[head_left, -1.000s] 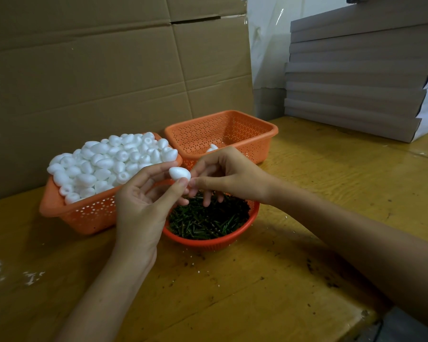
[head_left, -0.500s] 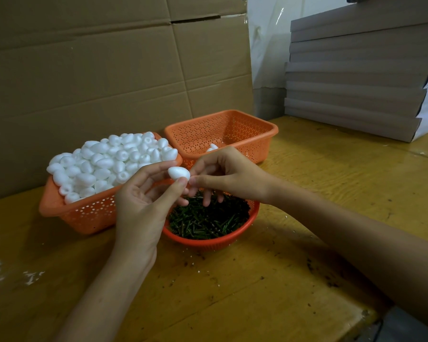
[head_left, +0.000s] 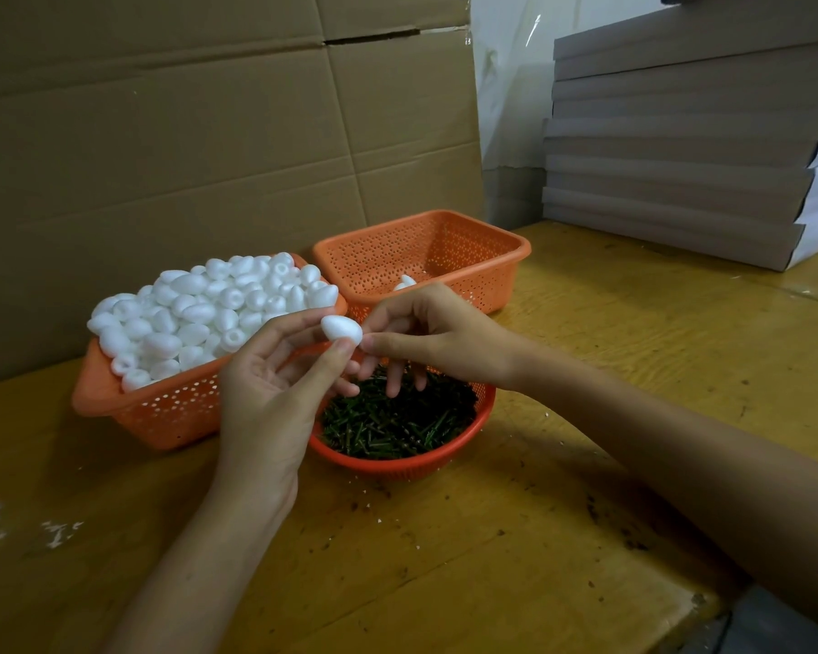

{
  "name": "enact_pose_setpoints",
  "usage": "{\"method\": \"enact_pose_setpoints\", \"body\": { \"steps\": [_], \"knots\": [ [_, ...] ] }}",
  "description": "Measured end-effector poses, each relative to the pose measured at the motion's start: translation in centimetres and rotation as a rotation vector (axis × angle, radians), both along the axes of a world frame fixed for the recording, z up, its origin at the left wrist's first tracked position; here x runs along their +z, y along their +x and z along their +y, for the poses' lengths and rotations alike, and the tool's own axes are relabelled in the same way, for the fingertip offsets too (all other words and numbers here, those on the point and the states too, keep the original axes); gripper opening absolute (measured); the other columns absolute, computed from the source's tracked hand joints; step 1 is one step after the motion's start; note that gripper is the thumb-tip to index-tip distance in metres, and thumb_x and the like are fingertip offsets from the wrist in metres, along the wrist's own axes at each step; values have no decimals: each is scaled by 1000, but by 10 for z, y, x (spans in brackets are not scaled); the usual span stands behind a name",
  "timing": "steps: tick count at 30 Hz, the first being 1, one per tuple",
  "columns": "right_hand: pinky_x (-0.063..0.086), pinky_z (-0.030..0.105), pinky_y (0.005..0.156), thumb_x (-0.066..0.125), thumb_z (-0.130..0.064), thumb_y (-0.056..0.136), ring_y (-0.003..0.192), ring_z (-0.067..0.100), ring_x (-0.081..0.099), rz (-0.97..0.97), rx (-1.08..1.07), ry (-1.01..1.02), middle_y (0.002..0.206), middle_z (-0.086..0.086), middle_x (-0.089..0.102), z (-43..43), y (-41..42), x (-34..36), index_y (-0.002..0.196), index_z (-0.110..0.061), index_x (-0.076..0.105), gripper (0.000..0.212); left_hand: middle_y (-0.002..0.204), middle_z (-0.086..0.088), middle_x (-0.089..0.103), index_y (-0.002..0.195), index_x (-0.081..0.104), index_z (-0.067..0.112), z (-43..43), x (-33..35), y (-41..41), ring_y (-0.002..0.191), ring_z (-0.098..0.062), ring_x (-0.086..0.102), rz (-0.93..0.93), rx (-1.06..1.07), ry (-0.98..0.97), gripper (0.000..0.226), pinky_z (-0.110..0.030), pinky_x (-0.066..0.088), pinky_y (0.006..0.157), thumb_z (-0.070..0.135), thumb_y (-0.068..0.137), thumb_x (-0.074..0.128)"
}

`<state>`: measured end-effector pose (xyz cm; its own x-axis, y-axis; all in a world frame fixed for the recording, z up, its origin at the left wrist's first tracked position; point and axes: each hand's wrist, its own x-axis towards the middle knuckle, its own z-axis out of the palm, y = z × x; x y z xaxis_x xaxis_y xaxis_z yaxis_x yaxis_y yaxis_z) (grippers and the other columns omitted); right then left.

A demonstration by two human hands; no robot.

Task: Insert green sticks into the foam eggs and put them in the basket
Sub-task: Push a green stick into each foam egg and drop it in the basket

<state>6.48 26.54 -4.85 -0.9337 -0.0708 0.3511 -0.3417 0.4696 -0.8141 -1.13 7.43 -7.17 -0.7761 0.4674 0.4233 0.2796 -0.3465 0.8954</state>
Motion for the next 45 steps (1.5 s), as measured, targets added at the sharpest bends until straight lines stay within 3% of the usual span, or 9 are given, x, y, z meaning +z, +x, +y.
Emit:
{"method": "enact_pose_setpoints", "body": {
  "steps": [24, 26, 29, 32, 34, 36, 41, 45],
  "knots": [
    [55, 28, 54, 60, -13, 106, 74, 30, 77, 30, 28, -17, 97, 9, 80, 8, -4, -5, 110, 2, 69, 19, 114, -9, 80, 125, 72, 16, -1, 2, 1, 88, -21, 79, 0, -16, -11, 43, -24, 62, 68, 18, 83, 81],
    [55, 29, 54, 62, -14, 105, 74, 29, 77, 61, -19, -46, 96, 9, 80, 7, -3, -5, 108, 0, 70, 17, 118, -6, 79, 130, 70, 19, -2, 2, 3, 95, -21, 79, 29, 6, 10, 47, -26, 62, 70, 21, 84, 81],
    [56, 29, 53, 70, -17, 100, 71, 28, 75, 152, -184, -89, 91, 8, 80, 11, -2, -2, 102, -4, 72, 14, 115, 2, 77, 124, 70, 28, -5, 5, -2, 101, -15, 75, 203, 144, -7, 33, -25, 61, 73, 20, 94, 80],
    [60, 32, 56, 74, -23, 97, 70, 22, 76, 247, -399, -17, 87, 5, 79, 23, 1, 5, 99, -8, 74, 16, 118, 9, 69, 121, 65, 29, -18, 9, -17, 113, -13, 66, 518, 461, -192, 22, -31, 56, 90, 30, 99, 67],
    [62, 37, 56, 75, -24, 97, 67, 17, 76, 286, -542, 17, 83, 2, 79, 33, 3, 8, 98, -9, 75, 15, 126, -5, 63, 127, 64, 20, -30, 8, -30, 121, -27, 56, 810, 737, -453, 30, -40, 47, 98, 35, 101, 60],
    [64, 38, 60, 76, -27, 96, 63, 10, 74, 323, -703, 108, 79, -4, 78, 43, 2, 8, 95, -12, 77, 15, 131, -15, 58, 131, 65, 14, -40, 6, -41, 126, -37, 48, 988, 891, -650, 33, -52, 44, 101, 33, 106, 58],
    [62, 42, 76, 75, -36, 95, 72, 5, 72, 301, -977, 298, 85, -8, 77, 62, -1, 4, 96, -21, 80, 16, 129, -25, 64, 124, 73, 10, -46, -3, -52, 123, -46, 53, 972, 899, -1027, 40, -60, 40, 99, 41, 104, 59],
    [62, 41, 75, 74, -38, 95, 73, 12, 72, 266, -1041, 385, 86, -6, 77, 70, -2, 1, 97, -21, 79, 18, 102, -21, 73, 110, 72, 6, -43, -3, -50, 98, -45, 65, 967, 852, -1174, 50, -55, 42, 88, 49, 105, 47]
  ]
}}
